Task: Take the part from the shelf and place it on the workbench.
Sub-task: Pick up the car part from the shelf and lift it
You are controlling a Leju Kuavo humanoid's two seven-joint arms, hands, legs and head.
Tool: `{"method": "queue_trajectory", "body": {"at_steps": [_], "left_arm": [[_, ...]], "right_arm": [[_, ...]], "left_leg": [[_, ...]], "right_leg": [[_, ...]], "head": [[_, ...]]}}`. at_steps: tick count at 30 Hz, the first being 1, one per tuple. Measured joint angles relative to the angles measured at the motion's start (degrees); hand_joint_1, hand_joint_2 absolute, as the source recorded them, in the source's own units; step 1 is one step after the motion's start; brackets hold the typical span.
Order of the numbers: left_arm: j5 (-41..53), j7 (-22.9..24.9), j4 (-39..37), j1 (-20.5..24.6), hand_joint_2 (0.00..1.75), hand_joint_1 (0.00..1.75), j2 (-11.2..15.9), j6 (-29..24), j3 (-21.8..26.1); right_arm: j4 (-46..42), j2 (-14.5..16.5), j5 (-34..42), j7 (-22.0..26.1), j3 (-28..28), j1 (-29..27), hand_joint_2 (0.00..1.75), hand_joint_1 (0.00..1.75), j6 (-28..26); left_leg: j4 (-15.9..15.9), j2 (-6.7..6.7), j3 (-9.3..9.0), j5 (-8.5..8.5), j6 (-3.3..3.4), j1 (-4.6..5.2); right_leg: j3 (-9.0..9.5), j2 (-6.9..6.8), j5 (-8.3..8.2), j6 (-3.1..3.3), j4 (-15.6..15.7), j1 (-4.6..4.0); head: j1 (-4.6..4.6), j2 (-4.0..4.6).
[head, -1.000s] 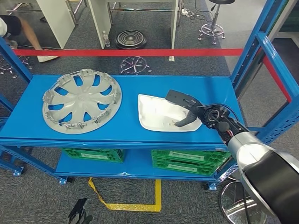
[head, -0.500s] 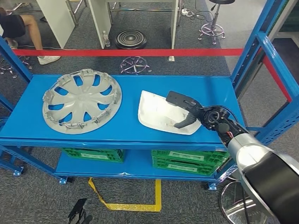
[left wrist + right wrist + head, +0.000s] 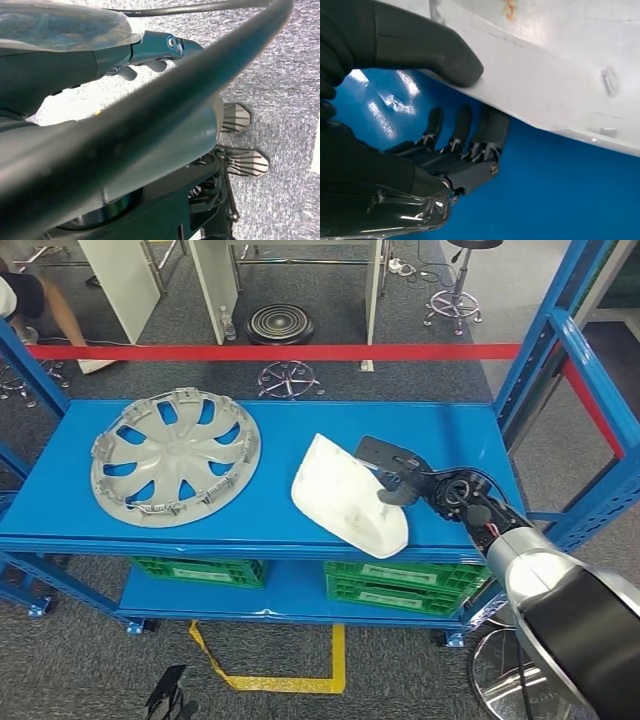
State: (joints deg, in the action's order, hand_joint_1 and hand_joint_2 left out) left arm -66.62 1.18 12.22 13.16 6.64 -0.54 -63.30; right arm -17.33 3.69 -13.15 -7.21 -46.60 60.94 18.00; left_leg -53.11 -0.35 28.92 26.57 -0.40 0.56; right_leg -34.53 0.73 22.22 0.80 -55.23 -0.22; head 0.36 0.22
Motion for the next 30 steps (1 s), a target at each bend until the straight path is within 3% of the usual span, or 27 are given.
{"method": "queue_trajectory", "body": {"at_steps": [30], "left_arm": [[-0.2,-0.1,0.0,0.0,0.0,0.0,0.0,-0.2,0.0]], "right_arm": [[0.0,0.0,3.1,1.2,0.5,-0.5,1.75,1.75,-0.1]], "left_leg": [[0.0,0.0,0.03,0.0,0.0,0.0]], "right_leg": [[-0.02,0.0,0.0,0.0,0.0,0.0]], "head": [[-0.03,0.0]]}}
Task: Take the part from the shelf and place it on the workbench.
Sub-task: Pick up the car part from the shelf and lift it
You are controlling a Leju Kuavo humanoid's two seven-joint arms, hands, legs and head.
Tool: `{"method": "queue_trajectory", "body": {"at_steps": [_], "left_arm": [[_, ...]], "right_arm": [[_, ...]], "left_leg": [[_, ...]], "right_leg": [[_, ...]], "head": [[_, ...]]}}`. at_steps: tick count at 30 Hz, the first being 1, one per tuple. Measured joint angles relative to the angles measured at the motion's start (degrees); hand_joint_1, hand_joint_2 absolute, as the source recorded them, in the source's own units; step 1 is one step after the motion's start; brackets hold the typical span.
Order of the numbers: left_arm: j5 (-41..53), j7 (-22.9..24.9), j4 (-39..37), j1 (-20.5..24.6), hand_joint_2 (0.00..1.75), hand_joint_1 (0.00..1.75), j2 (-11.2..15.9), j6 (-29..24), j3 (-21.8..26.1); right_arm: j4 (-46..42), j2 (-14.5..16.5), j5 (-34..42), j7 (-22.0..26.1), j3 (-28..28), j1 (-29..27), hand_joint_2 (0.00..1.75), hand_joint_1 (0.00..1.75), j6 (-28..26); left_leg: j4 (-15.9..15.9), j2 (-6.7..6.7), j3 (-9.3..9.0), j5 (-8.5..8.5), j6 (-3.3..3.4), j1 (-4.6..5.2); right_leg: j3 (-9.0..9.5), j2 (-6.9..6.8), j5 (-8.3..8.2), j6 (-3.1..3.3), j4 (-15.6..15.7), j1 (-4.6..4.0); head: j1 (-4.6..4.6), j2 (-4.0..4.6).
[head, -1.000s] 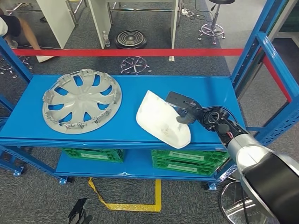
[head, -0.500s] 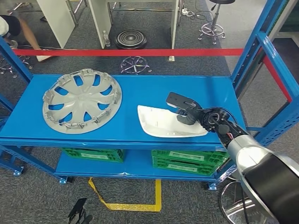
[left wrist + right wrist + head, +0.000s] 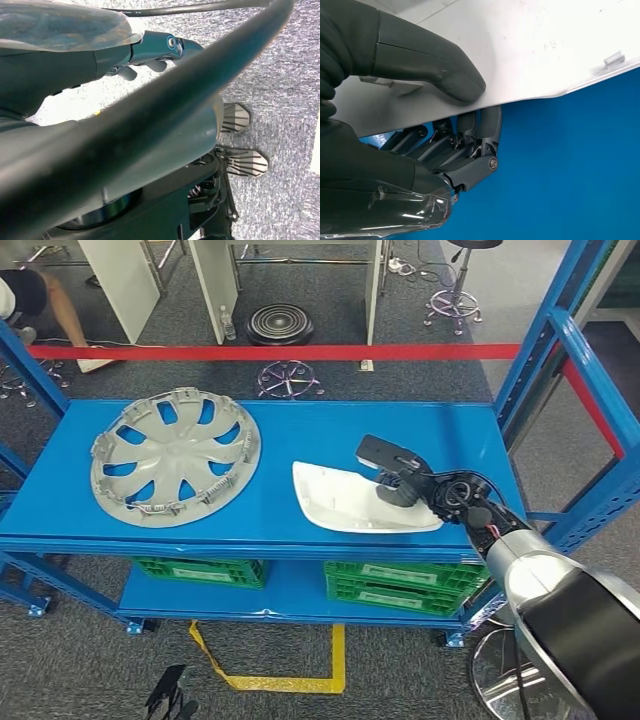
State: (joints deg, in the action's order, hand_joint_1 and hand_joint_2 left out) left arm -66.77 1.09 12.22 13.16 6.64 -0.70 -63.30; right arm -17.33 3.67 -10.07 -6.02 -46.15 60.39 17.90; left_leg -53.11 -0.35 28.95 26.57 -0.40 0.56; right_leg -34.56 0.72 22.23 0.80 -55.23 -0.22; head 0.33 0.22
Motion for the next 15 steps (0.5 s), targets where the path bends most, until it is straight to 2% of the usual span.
{"method": "queue_trajectory", "body": {"at_steps": [12,15], "left_arm": [[0.0,-0.1,0.0,0.0,0.0,0.0,0.0,-0.1,0.0],[0.0,-0.4,0.0,0.0,0.0,0.0,0.0,-0.2,0.0]], "right_arm": [[0.0,0.0,3.2,1.9,1.2,-0.1,1.75,1.75,-0.7],[-0.5,0.1,7.9,7.5,3.6,-0.1,1.75,1.75,-1.8]], "left_leg": [[0.0,0.0,0.01,0.0,0.0,0.0],[0.0,-0.01,0.03,0.0,0.0,0.0]], "right_leg": [[0.0,0.0,0.0,0.0,0.0,0.0],[0.0,-0.01,0.0,0.0,0.0,0.0]], "head": [[0.0,0.0],[-0.01,0.0]]}}
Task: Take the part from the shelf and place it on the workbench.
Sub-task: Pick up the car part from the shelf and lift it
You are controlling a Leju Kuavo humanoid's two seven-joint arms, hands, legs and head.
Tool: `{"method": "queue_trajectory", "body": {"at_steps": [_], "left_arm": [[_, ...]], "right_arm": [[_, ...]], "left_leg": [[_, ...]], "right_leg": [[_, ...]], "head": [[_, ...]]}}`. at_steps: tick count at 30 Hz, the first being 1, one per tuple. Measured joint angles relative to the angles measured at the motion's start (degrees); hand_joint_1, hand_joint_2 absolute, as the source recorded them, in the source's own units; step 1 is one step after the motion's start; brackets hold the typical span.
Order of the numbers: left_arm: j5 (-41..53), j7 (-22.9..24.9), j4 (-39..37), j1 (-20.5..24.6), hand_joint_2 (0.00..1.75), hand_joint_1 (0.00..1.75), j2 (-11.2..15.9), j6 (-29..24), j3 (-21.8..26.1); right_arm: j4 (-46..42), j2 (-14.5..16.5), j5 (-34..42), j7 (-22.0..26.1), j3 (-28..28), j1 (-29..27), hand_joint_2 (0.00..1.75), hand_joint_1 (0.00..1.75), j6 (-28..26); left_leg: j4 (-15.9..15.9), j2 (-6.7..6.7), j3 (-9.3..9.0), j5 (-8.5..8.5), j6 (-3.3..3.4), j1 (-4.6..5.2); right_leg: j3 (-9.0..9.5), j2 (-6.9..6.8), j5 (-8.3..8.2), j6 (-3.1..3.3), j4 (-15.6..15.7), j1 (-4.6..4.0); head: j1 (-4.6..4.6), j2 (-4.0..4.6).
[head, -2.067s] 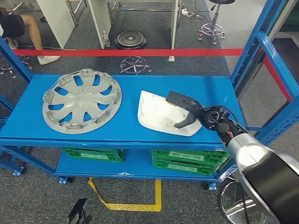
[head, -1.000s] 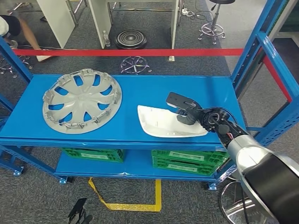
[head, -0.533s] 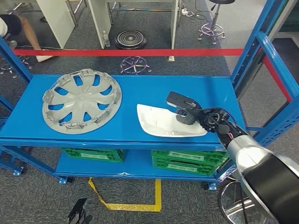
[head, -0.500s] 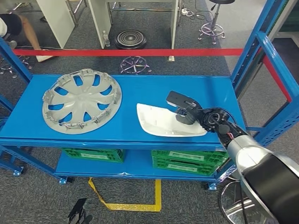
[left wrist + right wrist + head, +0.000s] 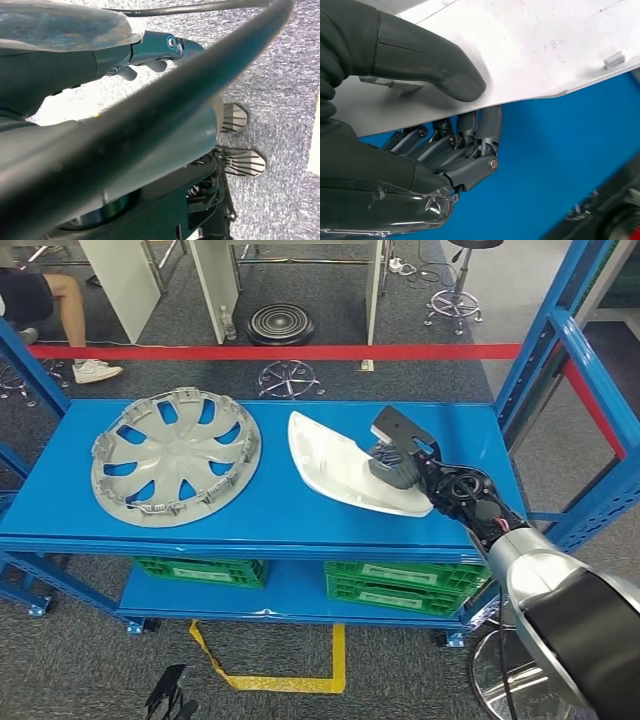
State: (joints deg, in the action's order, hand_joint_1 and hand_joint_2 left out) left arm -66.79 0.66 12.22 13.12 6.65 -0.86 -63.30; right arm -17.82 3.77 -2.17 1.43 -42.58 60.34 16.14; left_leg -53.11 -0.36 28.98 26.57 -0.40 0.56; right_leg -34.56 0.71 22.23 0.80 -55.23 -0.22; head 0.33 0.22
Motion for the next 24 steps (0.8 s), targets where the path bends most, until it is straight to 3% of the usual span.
{"method": "queue_trajectory", "body": {"at_steps": [10,24], "left_arm": [[0.1,-0.2,0.0,0.0,0.0,0.0,0.0,0.0,0.0],[0.2,0.3,0.0,0.2,0.0,0.0,0.0,-0.4,0.0]], "right_arm": [[-1.3,1.1,5.9,8.2,4.2,0.1,1.75,1.75,2.3],[-3.0,7.9,20.3,16.6,6.4,-3.6,1.75,1.75,12.3]], "left_leg": [[0.0,0.0,0.02,0.0,0.0,0.0],[0.0,0.0,0.04,0.02,-0.03,-0.1]], "right_leg": [[-0.01,0.0,0.0,0.0,0.0,0.0],[-0.02,-0.02,0.04,0.04,0.0,-0.12]], "head": [[-0.02,0.0],[0.02,0.0]]}}
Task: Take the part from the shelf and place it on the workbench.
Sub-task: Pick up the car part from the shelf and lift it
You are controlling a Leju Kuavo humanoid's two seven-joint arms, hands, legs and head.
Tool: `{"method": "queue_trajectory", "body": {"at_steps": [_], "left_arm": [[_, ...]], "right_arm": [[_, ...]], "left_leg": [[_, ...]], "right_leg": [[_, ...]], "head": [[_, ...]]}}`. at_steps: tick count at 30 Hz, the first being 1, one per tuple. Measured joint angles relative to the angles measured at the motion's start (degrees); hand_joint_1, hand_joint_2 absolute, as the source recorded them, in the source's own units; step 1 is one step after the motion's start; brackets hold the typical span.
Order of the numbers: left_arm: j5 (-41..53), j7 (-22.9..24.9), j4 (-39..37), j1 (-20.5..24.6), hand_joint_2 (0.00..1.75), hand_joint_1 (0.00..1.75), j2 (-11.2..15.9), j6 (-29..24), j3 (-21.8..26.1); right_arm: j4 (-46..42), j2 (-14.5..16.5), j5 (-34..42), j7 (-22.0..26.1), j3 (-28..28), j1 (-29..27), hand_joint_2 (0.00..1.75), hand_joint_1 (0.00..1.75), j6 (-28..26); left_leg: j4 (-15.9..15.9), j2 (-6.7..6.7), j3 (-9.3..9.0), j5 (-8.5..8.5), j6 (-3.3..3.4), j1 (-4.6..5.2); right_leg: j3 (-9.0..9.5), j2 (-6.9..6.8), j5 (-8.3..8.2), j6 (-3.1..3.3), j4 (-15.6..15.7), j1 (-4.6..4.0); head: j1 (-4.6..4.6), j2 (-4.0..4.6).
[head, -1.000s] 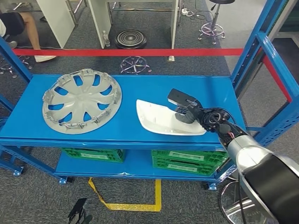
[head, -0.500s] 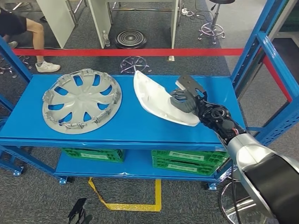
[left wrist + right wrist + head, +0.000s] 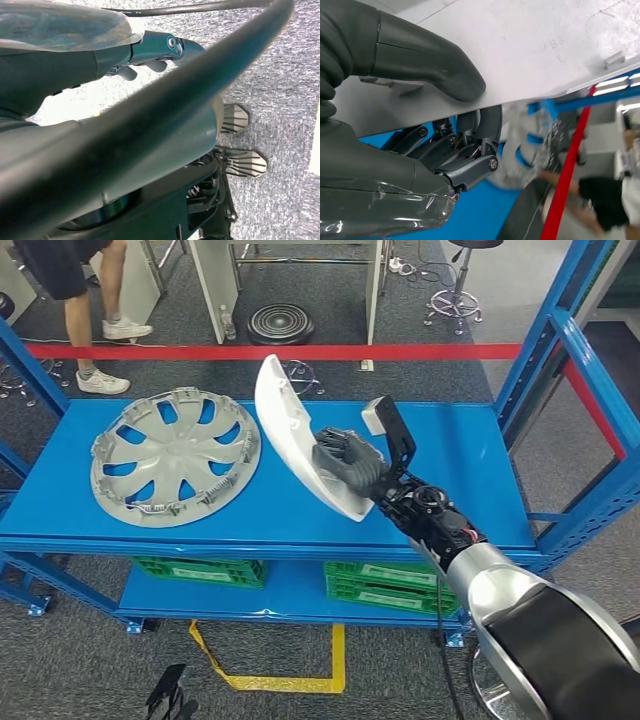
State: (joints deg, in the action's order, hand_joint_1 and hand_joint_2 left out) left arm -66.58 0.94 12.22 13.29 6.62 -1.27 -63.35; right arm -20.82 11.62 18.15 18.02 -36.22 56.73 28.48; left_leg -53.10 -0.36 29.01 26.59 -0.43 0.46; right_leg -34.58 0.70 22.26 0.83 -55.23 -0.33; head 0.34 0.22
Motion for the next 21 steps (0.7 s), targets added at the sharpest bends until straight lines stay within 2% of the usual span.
{"method": "queue_trajectory", "body": {"at_steps": [11,18,21], "left_arm": [[0.8,0.1,0.0,0.3,0.0,0.0,0.0,0.3,-1.0],[-0.9,-2.5,0.0,0.4,0.0,0.0,-0.1,0.9,-1.1],[-3.3,-4.9,0.0,0.3,0.0,0.0,-0.1,2.0,-1.0]], "right_arm": [[-0.8,4.7,5.7,4.3,0.1,-2.7,1.75,1.75,5.9],[-4.6,7.7,10.0,7.8,-2.4,-5.0,1.75,1.75,10.2],[-7.1,8.6,12.7,9.1,-4.6,-6.2,1.75,1.75,11.9]], "left_leg": [[0.0,0.0,0.0,0.04,-0.06,-0.05],[0.0,0.0,0.0,0.05,-0.08,-0.11],[0.0,0.0,0.0,0.07,-0.11,-0.12]], "right_leg": [[0.0,0.02,0.03,0.04,0.0,-0.03],[0.0,0.0,0.09,0.13,0.0,-0.1],[0.01,0.01,0.1,0.14,0.0,-0.12]], "head": [[-0.03,0.0],[-0.01,0.0],[-0.01,0.0]]}}
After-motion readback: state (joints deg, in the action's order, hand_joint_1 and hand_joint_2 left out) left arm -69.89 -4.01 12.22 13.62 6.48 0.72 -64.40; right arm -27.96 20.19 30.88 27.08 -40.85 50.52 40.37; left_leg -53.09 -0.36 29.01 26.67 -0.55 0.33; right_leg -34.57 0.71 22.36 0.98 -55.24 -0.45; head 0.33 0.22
